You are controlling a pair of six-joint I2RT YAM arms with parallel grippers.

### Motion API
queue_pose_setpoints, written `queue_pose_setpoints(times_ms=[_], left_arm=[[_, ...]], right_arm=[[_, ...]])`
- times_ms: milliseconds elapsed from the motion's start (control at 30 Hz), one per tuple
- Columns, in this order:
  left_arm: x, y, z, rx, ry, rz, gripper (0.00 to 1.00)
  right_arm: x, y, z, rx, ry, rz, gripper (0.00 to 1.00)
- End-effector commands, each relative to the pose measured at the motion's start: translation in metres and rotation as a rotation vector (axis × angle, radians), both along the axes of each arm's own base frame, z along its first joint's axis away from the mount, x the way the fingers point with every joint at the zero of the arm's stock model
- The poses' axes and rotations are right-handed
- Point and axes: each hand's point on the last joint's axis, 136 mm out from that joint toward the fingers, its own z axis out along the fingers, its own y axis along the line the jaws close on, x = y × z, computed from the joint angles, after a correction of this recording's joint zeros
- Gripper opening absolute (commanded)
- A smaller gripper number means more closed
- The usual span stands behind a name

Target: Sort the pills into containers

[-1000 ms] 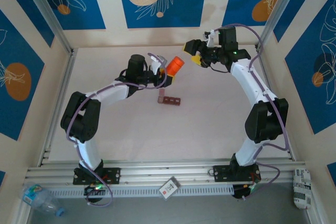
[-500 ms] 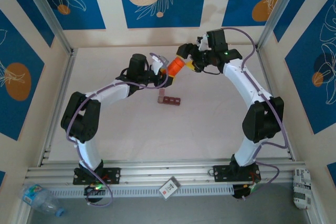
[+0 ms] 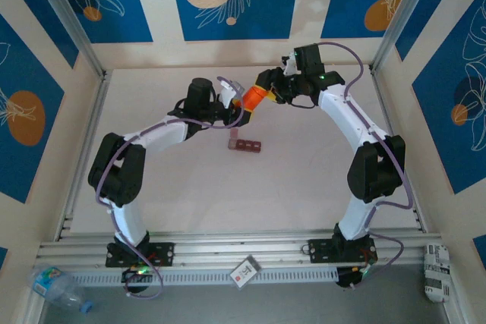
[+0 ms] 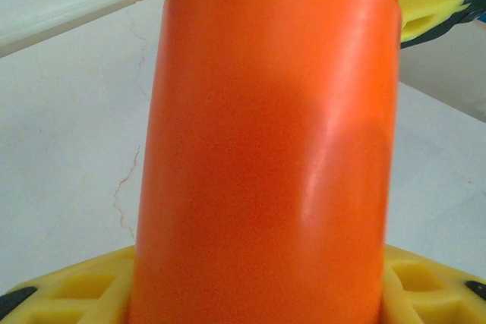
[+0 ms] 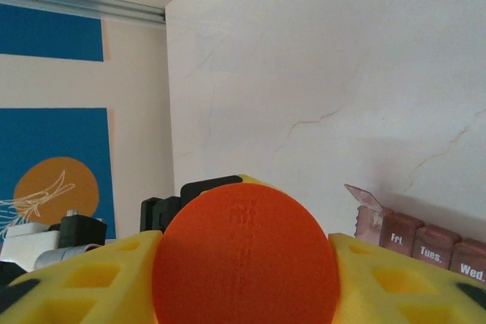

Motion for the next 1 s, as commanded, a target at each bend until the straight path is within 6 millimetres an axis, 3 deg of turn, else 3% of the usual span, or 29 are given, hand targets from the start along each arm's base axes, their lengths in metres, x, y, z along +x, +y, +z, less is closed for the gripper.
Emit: queue_pose_setpoints(times_ms=[0, 167, 300, 433, 600, 667, 833, 967], left_arm=[[-0.002, -0.008, 0.040, -0.069, -0.080, -0.026, 0.00], [-0.011, -0.008, 0.052, -0.123, -0.063, -0.090, 0.00], [-0.018, -0.005, 0.077, -0.272, 0.020, -0.168, 0.00], [-0.018, -0.003, 0.093, -0.363, 0.040, -0.190, 0.00], [-0.010, 0.000, 0.083, -0.316, 0.025, -0.141, 0.00], [-0.007, 0.001, 0.075, -0.281, 0.020, -0.117, 0.00], [0.001, 0.008, 0.058, -0.192, -0.020, -0.045, 0.00], [0.005, 0.012, 0.046, -0.105, -0.060, 0.002, 0.00]], right_arm=[[-0.006, 0.012, 0.006, 0.037, -0.022, 0.076, 0.46], [-0.014, 0.017, 0.025, 0.076, -0.196, 0.271, 0.46], [-0.029, 0.018, 0.043, 0.088, -0.425, 0.445, 0.48], [-0.029, 0.015, 0.046, 0.098, -0.448, 0.469, 0.52], [-0.022, 0.006, 0.052, 0.082, -0.399, 0.369, 0.76], [-0.019, 0.000, 0.055, 0.088, -0.369, 0.311, 0.81], [-0.016, -0.013, 0.060, 0.113, -0.313, 0.182, 0.85], [-0.010, -0.021, 0.050, 0.091, -0.228, 0.059, 0.86]])
